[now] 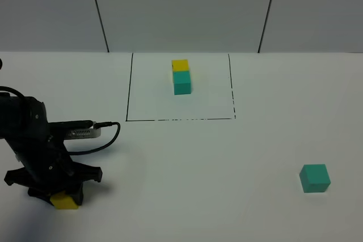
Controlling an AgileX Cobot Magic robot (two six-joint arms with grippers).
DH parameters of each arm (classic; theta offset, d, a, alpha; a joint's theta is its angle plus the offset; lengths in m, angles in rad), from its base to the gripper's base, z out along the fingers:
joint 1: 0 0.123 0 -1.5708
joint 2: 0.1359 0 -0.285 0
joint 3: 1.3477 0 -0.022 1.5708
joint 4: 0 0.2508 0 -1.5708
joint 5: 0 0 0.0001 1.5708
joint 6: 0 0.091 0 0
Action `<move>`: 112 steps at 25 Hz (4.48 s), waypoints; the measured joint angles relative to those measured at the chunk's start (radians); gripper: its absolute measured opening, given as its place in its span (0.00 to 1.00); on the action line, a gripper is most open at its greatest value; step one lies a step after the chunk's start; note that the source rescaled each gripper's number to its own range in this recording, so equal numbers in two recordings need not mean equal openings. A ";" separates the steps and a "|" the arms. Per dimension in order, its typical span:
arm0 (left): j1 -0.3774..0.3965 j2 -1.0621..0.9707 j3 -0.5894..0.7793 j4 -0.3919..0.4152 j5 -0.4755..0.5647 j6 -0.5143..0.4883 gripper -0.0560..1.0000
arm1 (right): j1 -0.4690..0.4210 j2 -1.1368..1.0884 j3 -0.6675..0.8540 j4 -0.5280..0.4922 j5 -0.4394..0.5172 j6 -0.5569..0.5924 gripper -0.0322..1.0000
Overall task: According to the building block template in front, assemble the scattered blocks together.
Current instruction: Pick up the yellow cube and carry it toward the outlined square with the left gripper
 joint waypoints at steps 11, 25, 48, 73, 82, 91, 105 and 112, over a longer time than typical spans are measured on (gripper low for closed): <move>0.000 0.002 -0.034 -0.066 0.024 0.162 0.06 | 0.000 0.000 0.000 0.000 0.000 0.003 0.85; -0.189 0.036 -0.433 0.071 0.191 0.648 0.06 | 0.000 0.000 0.000 0.000 0.000 0.004 0.85; -0.400 0.343 -0.859 0.124 0.360 0.954 0.06 | 0.000 0.000 0.000 0.000 0.000 0.009 0.84; -0.413 0.455 -1.019 0.104 0.421 1.046 0.06 | 0.000 0.000 0.000 0.000 0.000 0.009 0.82; -0.416 0.553 -1.137 0.100 0.500 1.053 0.06 | 0.000 0.000 0.000 0.000 0.000 0.009 0.82; -0.421 0.571 -1.146 0.104 0.505 1.053 0.06 | 0.000 0.000 0.000 0.000 0.000 0.009 0.82; -0.424 0.572 -1.146 0.142 0.505 1.055 0.06 | 0.000 0.000 0.000 0.000 0.000 0.009 0.82; -0.424 0.574 -1.146 0.125 0.499 1.056 0.80 | 0.000 0.000 0.000 0.000 0.000 0.009 0.82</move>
